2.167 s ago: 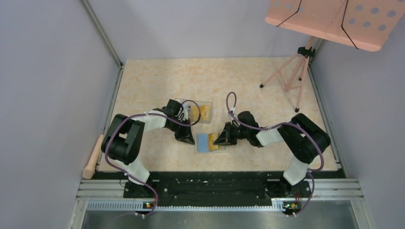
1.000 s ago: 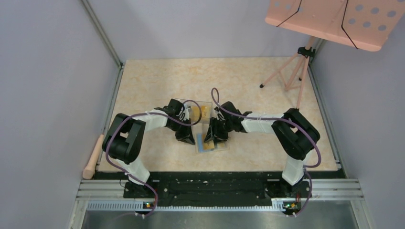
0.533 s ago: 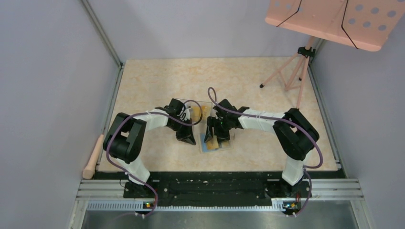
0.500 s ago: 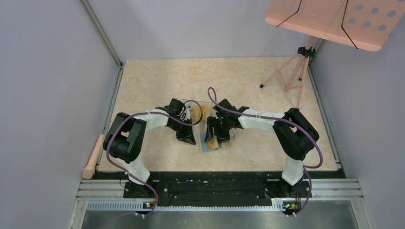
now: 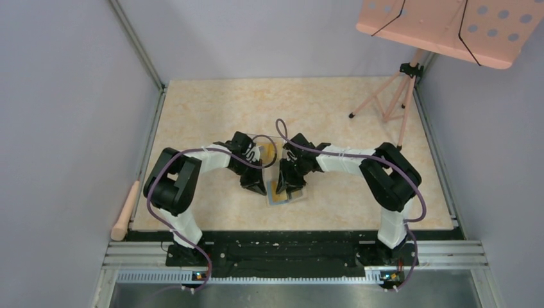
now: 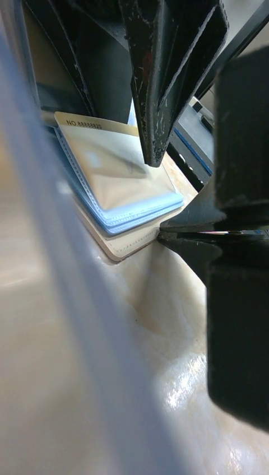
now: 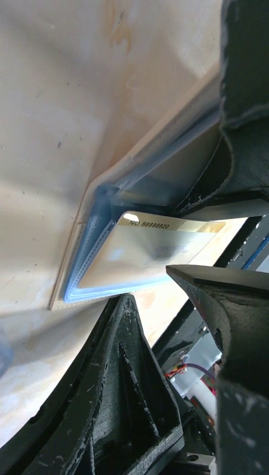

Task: Put the credit cards into the card holder
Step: Insert the credit card into the card holder, then pick up the credit card from the storage box.

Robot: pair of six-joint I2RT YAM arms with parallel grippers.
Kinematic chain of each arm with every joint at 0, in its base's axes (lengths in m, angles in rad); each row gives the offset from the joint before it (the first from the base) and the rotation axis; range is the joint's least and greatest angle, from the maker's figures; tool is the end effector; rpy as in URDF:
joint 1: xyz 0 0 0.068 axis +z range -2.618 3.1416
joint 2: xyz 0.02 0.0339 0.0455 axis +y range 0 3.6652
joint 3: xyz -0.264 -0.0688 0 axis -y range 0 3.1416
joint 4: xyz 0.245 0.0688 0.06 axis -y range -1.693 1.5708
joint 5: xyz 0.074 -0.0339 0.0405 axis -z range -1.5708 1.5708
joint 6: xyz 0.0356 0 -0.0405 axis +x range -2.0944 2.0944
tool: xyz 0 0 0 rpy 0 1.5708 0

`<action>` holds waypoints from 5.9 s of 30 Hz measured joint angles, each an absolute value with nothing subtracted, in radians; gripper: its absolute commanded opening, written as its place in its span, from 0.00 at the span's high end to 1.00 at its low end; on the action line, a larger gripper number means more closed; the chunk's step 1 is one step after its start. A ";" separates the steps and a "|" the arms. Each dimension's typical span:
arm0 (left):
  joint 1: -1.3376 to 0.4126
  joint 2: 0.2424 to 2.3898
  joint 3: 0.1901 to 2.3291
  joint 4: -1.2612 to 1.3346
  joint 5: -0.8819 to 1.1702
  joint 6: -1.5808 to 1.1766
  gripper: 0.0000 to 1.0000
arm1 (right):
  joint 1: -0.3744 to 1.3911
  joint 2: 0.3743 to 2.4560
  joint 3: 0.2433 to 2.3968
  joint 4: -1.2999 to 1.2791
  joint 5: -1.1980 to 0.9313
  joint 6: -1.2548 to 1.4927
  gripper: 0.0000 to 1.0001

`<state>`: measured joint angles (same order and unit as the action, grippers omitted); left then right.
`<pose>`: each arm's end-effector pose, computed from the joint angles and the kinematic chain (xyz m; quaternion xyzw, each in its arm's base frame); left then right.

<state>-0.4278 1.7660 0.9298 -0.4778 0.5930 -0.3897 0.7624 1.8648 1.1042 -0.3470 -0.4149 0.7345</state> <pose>0.2704 -0.1452 0.1308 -0.0555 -0.9476 0.3146 0.0028 0.2526 0.2611 0.1454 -0.0606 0.9517 0.2997 0.0282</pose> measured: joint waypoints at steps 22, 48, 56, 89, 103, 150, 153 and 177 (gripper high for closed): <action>-0.453 1.772 0.979 -0.517 0.530 -0.350 1.00 | 0.786 1.893 1.256 -0.606 -0.345 0.645 0.34; -0.221 1.540 1.183 -0.574 0.416 -0.305 0.56 | 0.700 1.903 1.607 -0.711 -0.317 0.549 0.29; -0.027 1.681 1.330 -0.614 0.454 -0.303 0.53 | 0.649 1.996 1.777 -0.715 -0.355 0.532 0.30; -0.089 1.908 1.219 -0.551 0.708 -0.401 0.82 | 0.647 2.267 1.971 -0.750 -0.476 0.527 0.54; -0.118 1.900 1.202 -0.531 0.717 -0.437 0.71 | 0.647 2.286 1.963 -0.752 -0.427 0.533 0.68; -0.129 1.877 1.213 -0.554 0.682 -0.395 1.00 | 0.661 2.318 1.924 -0.725 -0.420 0.569 1.00; -0.131 1.877 1.215 -0.555 0.679 -0.393 1.00 | 0.662 2.311 1.926 -0.728 -0.420 0.570 1.00; -0.134 1.888 1.233 -0.579 0.672 -0.388 1.00 | 0.688 2.293 1.971 -0.777 -0.413 0.567 0.60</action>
<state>-0.1337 1.8877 1.2331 -0.5793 0.6716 -0.3878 0.6876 2.2932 1.9709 -0.7773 -0.4133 0.5667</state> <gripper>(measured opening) 0.010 0.378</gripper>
